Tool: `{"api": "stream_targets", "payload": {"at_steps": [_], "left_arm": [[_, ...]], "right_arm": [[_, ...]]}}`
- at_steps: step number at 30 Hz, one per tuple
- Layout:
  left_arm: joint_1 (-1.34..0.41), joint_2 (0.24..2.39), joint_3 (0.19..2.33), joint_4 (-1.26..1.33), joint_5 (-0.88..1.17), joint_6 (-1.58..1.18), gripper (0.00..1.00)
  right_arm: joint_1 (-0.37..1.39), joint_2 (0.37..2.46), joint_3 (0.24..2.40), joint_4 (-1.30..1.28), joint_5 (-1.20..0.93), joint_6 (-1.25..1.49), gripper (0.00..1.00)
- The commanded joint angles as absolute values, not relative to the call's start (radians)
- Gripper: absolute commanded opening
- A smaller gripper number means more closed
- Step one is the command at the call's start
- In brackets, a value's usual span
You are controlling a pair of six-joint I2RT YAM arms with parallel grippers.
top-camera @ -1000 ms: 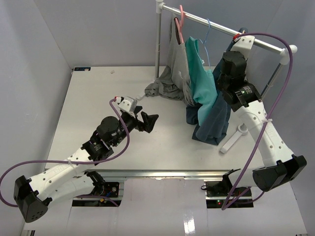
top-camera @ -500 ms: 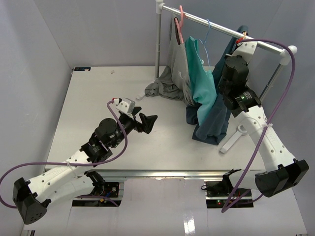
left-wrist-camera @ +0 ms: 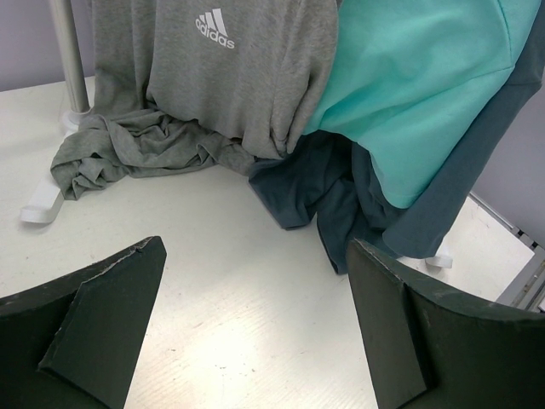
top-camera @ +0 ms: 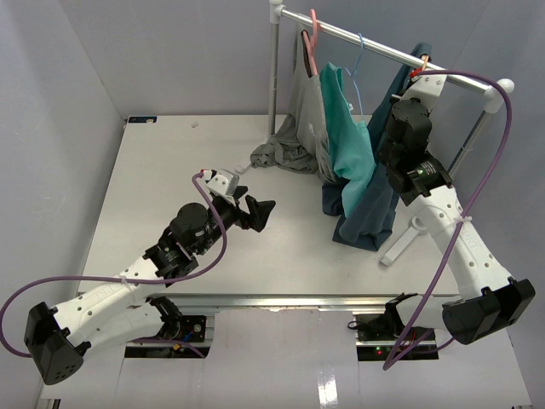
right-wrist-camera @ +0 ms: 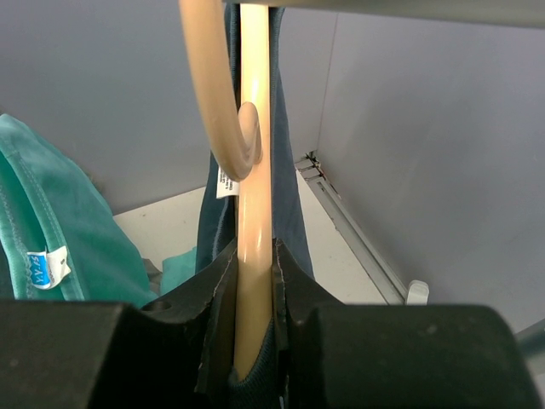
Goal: Place the t-shirt on the hanger
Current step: Place the hanger at the clothesline, then reset both arms
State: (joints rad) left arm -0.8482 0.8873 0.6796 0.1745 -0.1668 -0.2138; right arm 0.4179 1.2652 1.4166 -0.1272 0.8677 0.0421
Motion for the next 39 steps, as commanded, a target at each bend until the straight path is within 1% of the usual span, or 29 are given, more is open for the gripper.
{"api": "stream_targets", "payload": {"at_steps": [1, 7, 11, 13, 16, 17, 20, 21, 23, 24, 29, 34, 36, 38, 39], "left_arm": [[-0.851, 0.881, 0.697, 0.202, -0.144, -0.226, 0.98], [-0.851, 0.856, 0.679, 0.202, -0.148, -0.225, 0.98], [-0.851, 0.846, 0.675, 0.201, -0.152, -0.221, 0.98], [-0.853, 0.841, 0.673, 0.2, -0.15, -0.222, 0.98], [-0.853, 0.839, 0.674, 0.2, -0.149, -0.219, 0.98], [-0.851, 0.839, 0.675, 0.197, -0.149, -0.216, 0.98], [-0.853, 0.829, 0.677, 0.188, -0.149, -0.214, 0.98], [-0.852, 0.824, 0.675, 0.187, -0.15, -0.213, 0.98], [-0.851, 0.813, 0.668, 0.186, -0.154, -0.214, 0.98], [-0.851, 0.807, 0.663, 0.186, -0.154, -0.217, 0.98], [-0.851, 0.784, 0.652, 0.192, -0.149, -0.238, 0.98], [-0.853, 0.785, 0.624, 0.211, -0.09, -0.262, 0.98], [-0.851, 0.785, 0.603, 0.218, -0.087, -0.262, 0.98], [-0.853, 0.784, 0.569, 0.241, -0.091, -0.258, 0.98], [-0.852, 0.784, 0.554, 0.255, -0.095, -0.257, 0.98]], "right_arm": [[0.414, 1.258, 1.443, -0.049, 0.883, 0.044, 0.26], [0.414, 1.251, 1.443, -0.057, 0.88, 0.054, 0.28], [0.414, 1.247, 1.438, -0.059, 0.871, 0.054, 0.43], [0.414, 1.249, 1.441, -0.065, 0.87, 0.054, 0.49], [0.413, 1.243, 1.453, -0.09, 0.858, 0.054, 0.62], [0.413, 1.24, 1.467, -0.118, 0.841, 0.057, 0.69], [0.414, 1.237, 1.537, -0.236, 0.787, 0.071, 0.94], [0.414, 1.238, 1.566, -0.287, 0.782, 0.08, 0.95], [0.414, 1.235, 1.624, -0.391, 0.78, 0.095, 0.91], [0.414, 1.221, 1.642, -0.431, 0.775, 0.099, 0.9], [0.413, 1.146, 1.687, -0.529, 0.736, 0.136, 0.9], [0.414, 1.15, 1.8, -0.68, 0.593, 0.161, 0.9], [0.421, 1.155, 1.826, -0.698, 0.465, 0.143, 0.9], [0.443, 1.16, 1.862, -0.723, 0.436, 0.143, 0.9], [0.469, 1.17, 1.886, -0.741, 0.457, 0.147, 0.9]]}}
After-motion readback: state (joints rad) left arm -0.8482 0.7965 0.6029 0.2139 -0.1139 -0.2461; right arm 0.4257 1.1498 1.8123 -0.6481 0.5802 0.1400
